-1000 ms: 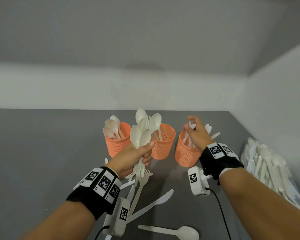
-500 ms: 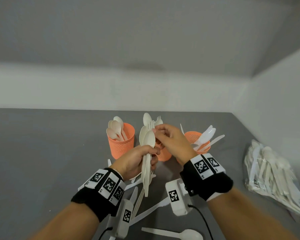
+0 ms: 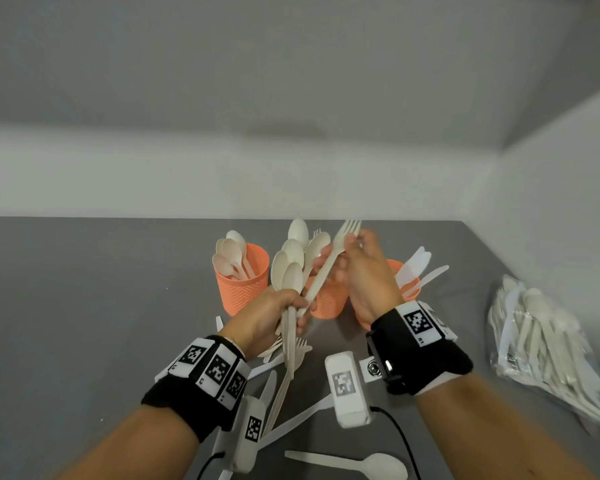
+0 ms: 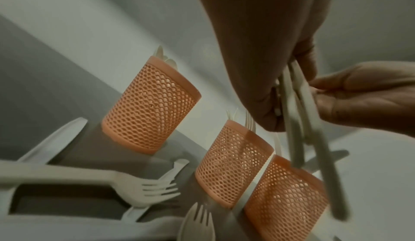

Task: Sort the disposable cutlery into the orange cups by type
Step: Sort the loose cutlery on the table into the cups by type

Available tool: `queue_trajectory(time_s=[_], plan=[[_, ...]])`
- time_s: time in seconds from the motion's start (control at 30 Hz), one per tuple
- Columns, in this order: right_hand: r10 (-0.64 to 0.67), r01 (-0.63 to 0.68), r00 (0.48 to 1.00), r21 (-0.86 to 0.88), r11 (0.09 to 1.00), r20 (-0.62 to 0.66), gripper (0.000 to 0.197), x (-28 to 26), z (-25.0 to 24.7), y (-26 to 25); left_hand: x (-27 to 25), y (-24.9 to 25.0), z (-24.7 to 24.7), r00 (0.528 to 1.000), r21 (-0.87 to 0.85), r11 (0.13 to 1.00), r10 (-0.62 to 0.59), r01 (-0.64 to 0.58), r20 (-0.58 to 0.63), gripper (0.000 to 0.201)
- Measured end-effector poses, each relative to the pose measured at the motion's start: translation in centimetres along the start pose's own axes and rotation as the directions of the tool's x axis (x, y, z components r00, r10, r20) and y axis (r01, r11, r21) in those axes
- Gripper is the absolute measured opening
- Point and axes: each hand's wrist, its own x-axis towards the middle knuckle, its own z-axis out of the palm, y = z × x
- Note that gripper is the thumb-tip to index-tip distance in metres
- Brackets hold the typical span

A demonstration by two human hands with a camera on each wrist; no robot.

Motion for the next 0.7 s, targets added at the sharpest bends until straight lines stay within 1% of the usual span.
queue_trajectory(time_s=[0.07,0.1,0.17,0.23,0.27,0.3,0.33,0.4,0.47,0.53,0.57,0.6,0.63,0.67,0.7], plan=[[-0.071,0.076,0.995,0.077,0.994,-0.066,0.013,0.5,-0.5,-1.0,0.1,-0.2,-0.5,0.999,-0.029,1.000,0.003,-0.002,0.038,0.020],[-0.097,0.102,0.993,0.071,0.992,-0.070,0.010,0.7,-0.8,-1.5,0.0,-0.2,-0.6,0.999,-0.038,0.999,0.019,-0.017,0.050,0.020],[-0.121,0.120,0.992,-0.019,0.993,-0.036,0.005,0.6,-1.1,-1.7,-0.3,-0.1,-0.6,0.995,-0.090,0.993,0.082,-0.076,0.060,0.014],[-0.074,0.075,0.997,-0.087,0.993,0.015,0.004,0.2,-1.0,-0.9,-0.3,-0.1,-0.6,0.993,-0.098,0.991,0.097,-0.091,0.063,0.010],[-0.037,0.041,0.998,-0.087,0.995,0.052,0.004,0.1,-0.9,-0.4,-0.3,0.0,-0.6,0.992,-0.080,0.993,0.090,-0.084,0.085,0.015],[-0.001,0.008,0.996,-0.085,0.996,0.090,0.006,0.1,-0.8,0.1,-0.3,0.0,-0.5,0.992,-0.040,0.997,0.071,-0.067,0.109,0.027],[0.028,-0.016,0.992,-0.095,0.995,0.121,0.008,0.1,-0.7,0.6,-0.3,0.0,-0.5,0.989,-0.016,0.999,0.043,-0.042,0.140,0.034],[0.054,-0.030,0.986,-0.147,0.989,0.159,0.009,0.2,-0.6,1.1,-0.4,0.0,-0.5,0.984,-0.029,1.000,0.016,-0.011,0.176,0.039],[0.066,-0.022,0.982,-0.239,0.971,0.176,0.009,0.1,-0.3,0.9,-0.5,-0.1,-0.8,0.985,-0.103,0.995,0.034,-0.017,0.171,0.034],[0.051,-0.001,0.988,-0.320,0.947,0.146,0.014,0.5,-0.1,0.4,-0.6,-0.4,-1.4,0.986,-0.145,0.986,0.100,-0.081,0.130,0.029],[0.012,0.022,0.994,-0.324,0.946,0.105,0.016,1.0,-0.1,-0.1,-0.6,-0.5,-1.8,0.986,-0.125,0.985,0.128,-0.115,0.103,0.027],[-0.062,0.076,0.996,-0.307,0.949,0.057,0.016,1.5,-0.1,-0.7,-0.7,-0.4,-2.1,0.987,-0.085,0.987,0.142,-0.135,0.077,0.026],[-0.169,0.165,0.985,-0.292,0.942,0.010,0.017,2.1,-0.1,-1.3,-0.8,-0.3,-2.3,0.987,-0.026,0.989,0.149,-0.148,0.053,0.024],[-0.282,0.263,0.959,-0.297,0.918,-0.020,0.022,2.7,-0.2,-1.9,-0.9,-0.2,-2.3,0.987,0.019,0.987,0.157,-0.158,0.039,0.024],[-0.369,0.344,0.929,-0.315,0.885,-0.024,0.026,3.2,-0.3,-2.3,-1.1,-0.1,-2.3,0.984,0.056,0.982,0.178,-0.179,0.022,0.022]])
